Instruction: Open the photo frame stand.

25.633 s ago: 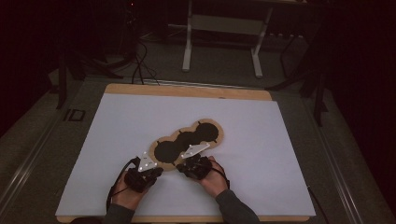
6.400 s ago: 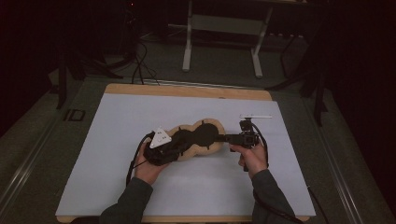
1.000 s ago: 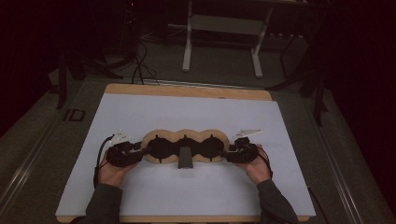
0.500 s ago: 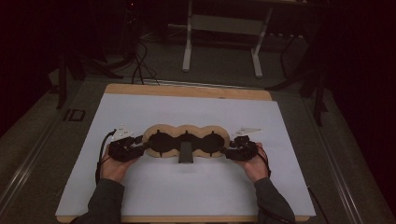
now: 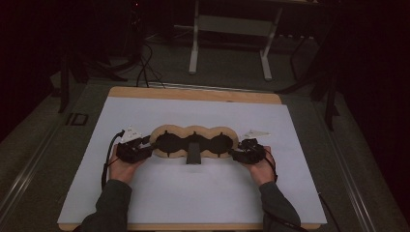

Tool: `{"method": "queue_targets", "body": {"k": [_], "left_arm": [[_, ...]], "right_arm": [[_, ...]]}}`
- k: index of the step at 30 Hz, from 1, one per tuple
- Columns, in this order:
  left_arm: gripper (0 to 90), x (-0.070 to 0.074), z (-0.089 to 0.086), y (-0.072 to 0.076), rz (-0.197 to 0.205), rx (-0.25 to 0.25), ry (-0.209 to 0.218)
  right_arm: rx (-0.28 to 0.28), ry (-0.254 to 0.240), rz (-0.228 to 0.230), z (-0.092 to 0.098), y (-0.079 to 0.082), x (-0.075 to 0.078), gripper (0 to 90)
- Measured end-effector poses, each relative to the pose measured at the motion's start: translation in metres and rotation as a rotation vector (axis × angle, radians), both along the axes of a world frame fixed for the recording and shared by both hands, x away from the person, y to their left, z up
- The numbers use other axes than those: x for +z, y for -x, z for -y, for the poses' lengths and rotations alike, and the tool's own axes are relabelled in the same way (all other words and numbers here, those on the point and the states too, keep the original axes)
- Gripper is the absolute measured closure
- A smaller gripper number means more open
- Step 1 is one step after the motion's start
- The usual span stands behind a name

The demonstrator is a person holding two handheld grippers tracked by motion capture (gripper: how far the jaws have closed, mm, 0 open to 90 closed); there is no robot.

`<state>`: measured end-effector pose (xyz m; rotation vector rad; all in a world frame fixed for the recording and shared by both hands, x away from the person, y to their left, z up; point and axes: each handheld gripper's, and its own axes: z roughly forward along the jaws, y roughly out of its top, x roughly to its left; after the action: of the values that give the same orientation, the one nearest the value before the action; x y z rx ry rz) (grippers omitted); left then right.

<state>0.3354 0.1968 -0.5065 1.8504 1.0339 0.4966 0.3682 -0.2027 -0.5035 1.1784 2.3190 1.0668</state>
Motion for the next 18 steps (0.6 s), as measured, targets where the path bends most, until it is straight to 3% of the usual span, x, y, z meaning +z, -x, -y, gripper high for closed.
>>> {"method": "queue_targets", "body": {"k": [7, 18], "left_arm": [[59.3, -0.002, 0.005, 0.001, 0.010, -0.011, -0.011], [59.0, -0.006, 0.006, 0.005, 0.001, -0.028, -0.011]], "right_arm": [[-0.008, -0.015, 0.001, 0.006, 0.002, -0.001, 53.8], [0.015, -0.079, -0.025, 0.018, 0.005, 0.000, 55.5]]}}
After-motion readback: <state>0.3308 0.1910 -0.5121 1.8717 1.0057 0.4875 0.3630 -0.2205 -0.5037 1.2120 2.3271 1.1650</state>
